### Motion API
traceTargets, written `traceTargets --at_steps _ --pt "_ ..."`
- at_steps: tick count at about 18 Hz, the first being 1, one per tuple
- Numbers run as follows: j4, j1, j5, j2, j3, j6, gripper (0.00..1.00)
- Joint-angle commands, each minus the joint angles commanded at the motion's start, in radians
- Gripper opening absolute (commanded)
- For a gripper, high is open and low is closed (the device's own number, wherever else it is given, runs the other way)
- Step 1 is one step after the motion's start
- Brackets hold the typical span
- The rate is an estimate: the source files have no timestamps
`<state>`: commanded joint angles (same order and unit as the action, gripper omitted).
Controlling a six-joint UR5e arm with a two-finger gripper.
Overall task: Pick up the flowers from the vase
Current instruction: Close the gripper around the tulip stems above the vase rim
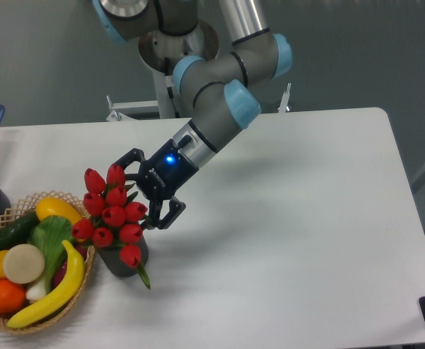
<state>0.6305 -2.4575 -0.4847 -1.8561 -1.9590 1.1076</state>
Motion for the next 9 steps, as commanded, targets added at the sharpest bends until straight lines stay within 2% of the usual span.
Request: traceTargets --at_steps 2,3,4,6,7,8,9 --pt "0.000 0.009 0.000 -0.023 0.020 -0.002 0.99" --pt "0.000 0.012 0.000 -0.034 0.028 -0.003 0.93" --pt "0.000 0.017 0.000 -0.038 0.029 -0.008 0.83" --pt "0.000 0.020 0.000 -0.038 0.029 -0.035 0.43" --pt "0.000 0.020 0.000 -0.037 0.029 -0.043 0.26" --pt "0.000 0.018 0.000 -0.035 0.029 -0.045 0.13" --pt "0.000 0.017 0.000 -0.031 0.031 -0.045 0.07"
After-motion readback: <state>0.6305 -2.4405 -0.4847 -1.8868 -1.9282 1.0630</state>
